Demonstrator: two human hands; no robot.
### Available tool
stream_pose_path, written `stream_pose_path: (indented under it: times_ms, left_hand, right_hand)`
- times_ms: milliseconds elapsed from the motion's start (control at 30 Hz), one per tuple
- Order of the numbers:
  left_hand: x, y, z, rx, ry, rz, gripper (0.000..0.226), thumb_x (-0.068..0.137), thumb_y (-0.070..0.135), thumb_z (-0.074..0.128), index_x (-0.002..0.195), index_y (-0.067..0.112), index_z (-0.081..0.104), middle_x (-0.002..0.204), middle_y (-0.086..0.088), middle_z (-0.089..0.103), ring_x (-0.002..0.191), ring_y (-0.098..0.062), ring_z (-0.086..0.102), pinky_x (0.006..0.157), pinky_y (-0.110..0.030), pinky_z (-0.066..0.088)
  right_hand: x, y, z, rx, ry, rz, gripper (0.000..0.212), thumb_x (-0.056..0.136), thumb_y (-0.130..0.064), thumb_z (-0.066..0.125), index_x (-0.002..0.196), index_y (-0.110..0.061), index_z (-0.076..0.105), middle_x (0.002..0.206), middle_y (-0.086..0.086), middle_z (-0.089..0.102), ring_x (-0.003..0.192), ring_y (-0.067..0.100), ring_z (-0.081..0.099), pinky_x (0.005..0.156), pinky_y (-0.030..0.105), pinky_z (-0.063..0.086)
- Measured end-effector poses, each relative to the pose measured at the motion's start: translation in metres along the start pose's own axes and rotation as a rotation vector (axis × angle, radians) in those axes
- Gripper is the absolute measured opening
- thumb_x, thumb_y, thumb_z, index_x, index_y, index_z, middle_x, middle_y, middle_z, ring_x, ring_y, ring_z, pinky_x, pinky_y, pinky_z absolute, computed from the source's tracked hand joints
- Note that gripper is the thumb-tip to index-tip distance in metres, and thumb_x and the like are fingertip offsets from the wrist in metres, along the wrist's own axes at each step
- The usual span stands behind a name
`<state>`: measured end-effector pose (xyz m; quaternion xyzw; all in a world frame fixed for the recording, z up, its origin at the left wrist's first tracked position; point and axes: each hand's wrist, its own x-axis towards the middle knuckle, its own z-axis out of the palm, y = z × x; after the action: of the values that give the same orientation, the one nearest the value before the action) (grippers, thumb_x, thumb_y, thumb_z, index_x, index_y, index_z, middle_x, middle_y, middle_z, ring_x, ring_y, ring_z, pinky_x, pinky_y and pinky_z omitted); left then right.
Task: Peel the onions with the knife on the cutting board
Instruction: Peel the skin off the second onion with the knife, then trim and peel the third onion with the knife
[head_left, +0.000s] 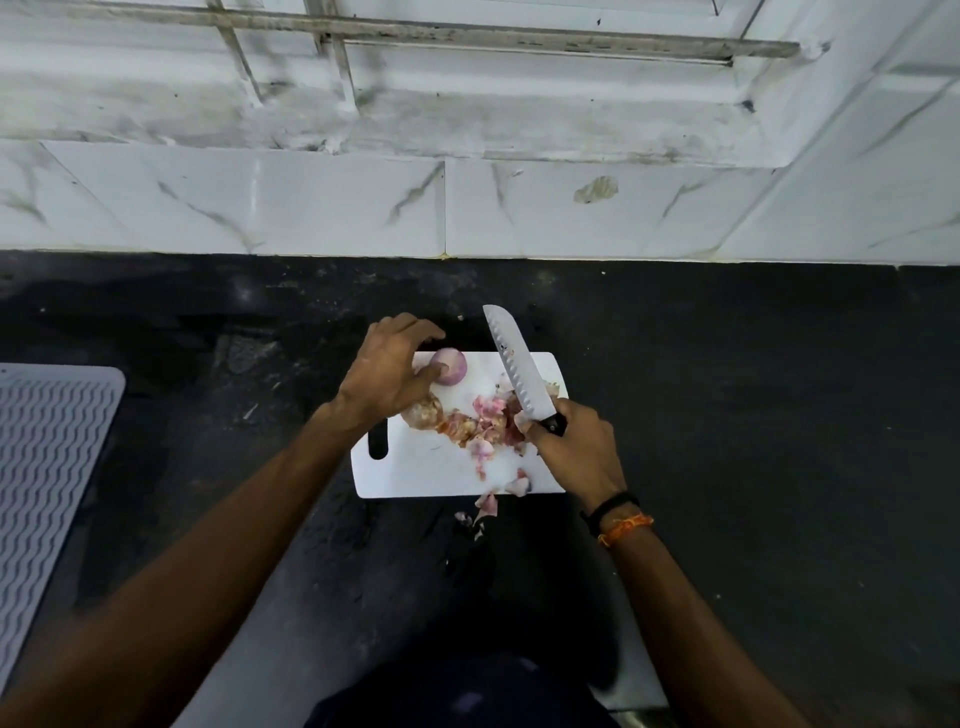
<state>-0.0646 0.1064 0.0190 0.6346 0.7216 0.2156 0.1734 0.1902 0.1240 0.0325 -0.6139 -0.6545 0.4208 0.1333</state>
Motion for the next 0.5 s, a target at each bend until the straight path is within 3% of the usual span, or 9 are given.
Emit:
stream_pose_path:
  times_ms: [100, 167, 267, 500]
  left_hand:
    - [-0.026, 0.005, -0.003, -0.020, -0.023, -0.040, 0.043, 0.082, 0.033, 0.079, 0.119, 0.017, 0.065, 0.119, -0.006, 0.060, 0.106, -0.022, 0.049, 0.086, -0.044, 0.050]
    - [-0.039, 0.008, 0.000, 0.038, -0.100, -0.070, 0.056, 0.078, 0.042, 0.081, 0.125, 0.018, 0.062, 0.124, -0.006, 0.059, 0.112, -0.026, 0.049, 0.088, -0.046, 0.051]
    - [-0.049, 0.013, 0.006, 0.133, -0.149, -0.074, 0.069, 0.077, 0.050, 0.079, 0.135, 0.022, 0.055, 0.132, -0.004, 0.055, 0.120, -0.030, 0.049, 0.088, -0.046, 0.050]
    - [-0.051, 0.020, 0.012, 0.266, -0.100, -0.050, 0.046, 0.081, 0.032, 0.075, 0.124, 0.020, 0.061, 0.125, -0.004, 0.058, 0.111, -0.029, 0.051, 0.076, -0.039, 0.048]
  right_hand:
    - [-0.007, 0.001, 0.005, 0.017, -0.016, 0.014, 0.026, 0.094, -0.037, 0.064, 0.115, -0.022, 0.068, 0.092, -0.005, 0.069, 0.083, 0.014, 0.065, 0.076, 0.034, 0.056]
    - [-0.013, 0.003, 0.009, 0.015, -0.029, 0.005, 0.018, 0.097, -0.033, 0.057, 0.103, -0.018, 0.066, 0.084, -0.001, 0.068, 0.074, 0.017, 0.064, 0.069, 0.039, 0.056]
    - [-0.026, 0.010, 0.011, -0.048, -0.008, -0.062, 0.016, 0.099, -0.024, 0.054, 0.085, -0.016, 0.058, 0.076, 0.001, 0.062, 0.067, 0.019, 0.059, 0.056, 0.031, 0.045]
    - [-0.057, 0.038, 0.002, -0.174, 0.016, -0.140, 0.010, 0.099, -0.022, 0.057, 0.092, -0.016, 0.062, 0.076, -0.005, 0.060, 0.064, 0.010, 0.056, 0.055, 0.021, 0.036]
